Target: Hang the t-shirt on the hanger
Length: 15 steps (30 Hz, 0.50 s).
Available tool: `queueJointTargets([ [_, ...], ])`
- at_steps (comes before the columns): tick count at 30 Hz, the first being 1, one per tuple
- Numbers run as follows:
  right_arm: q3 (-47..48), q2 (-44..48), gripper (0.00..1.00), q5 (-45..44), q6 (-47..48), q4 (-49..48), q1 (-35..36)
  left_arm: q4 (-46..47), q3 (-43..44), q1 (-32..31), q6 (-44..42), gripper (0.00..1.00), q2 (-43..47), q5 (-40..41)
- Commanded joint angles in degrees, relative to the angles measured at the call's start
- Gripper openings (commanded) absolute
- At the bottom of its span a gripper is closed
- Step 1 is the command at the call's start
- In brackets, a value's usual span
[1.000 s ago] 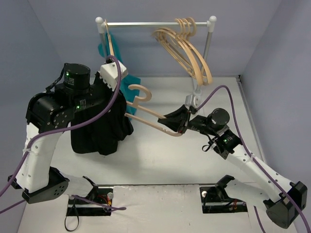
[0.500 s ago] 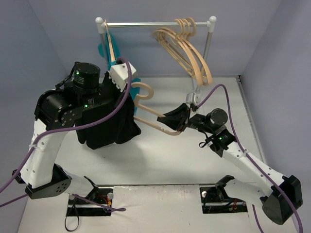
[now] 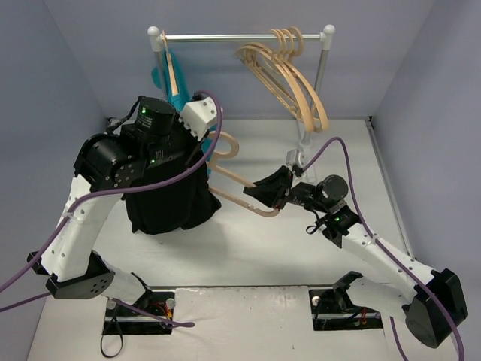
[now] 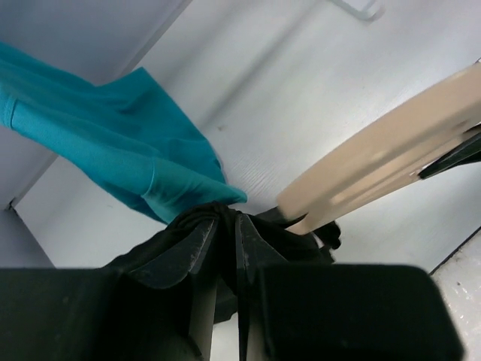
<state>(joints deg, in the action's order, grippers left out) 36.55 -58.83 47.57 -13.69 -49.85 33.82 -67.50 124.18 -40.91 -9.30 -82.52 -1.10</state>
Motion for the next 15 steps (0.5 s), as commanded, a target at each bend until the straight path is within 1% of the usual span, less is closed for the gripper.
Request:
queueJointTargets([
  [1,0.8,0.6,0.00,-1.4,-0.2,-10.7,-0.2,3.3,4.9,-4.1,1.0,0.09,-0.8,-0.7],
  [5,0.7,0.1,0.00,-1.2,-0.1,-10.6,-1.2,3.4,5.7,-7.7,1.7,0.09,0.1,-0.7],
  [8,0.7,-0.2,0.00,-0.5,-0.2,-10.6,-2.6,3.2,4.0,-7.9,1.4,0.14,0.8,6.2],
  [9,0.9,-0.2,0.00,-0.3,-0.3,-10.6,-2.8,3.2,3.3,-7.9,1.2,0.17,1.0,7.5],
  [10,1.2,-0.4,0.00,-0.1,-0.3,-10.6,-2.8,3.3,2.0,-7.9,1.1,0.22,1.0,8.1],
  [13,1.5,-0.5,0.00,0.3,-0.3,-10.6,-2.8,3.3,1.5,-7.9,0.9,0.26,0.5,9.9],
  [14,1.4,-0.4,0.00,0.1,-0.3,-10.6,-3.1,3.3,1.9,-7.9,0.9,0.32,0.4,10.0],
  [15,1.3,-0.4,0.00,0.1,-0.4,-10.7,-3.6,3.4,2.2,-7.9,0.8,0.36,0.5,10.3],
])
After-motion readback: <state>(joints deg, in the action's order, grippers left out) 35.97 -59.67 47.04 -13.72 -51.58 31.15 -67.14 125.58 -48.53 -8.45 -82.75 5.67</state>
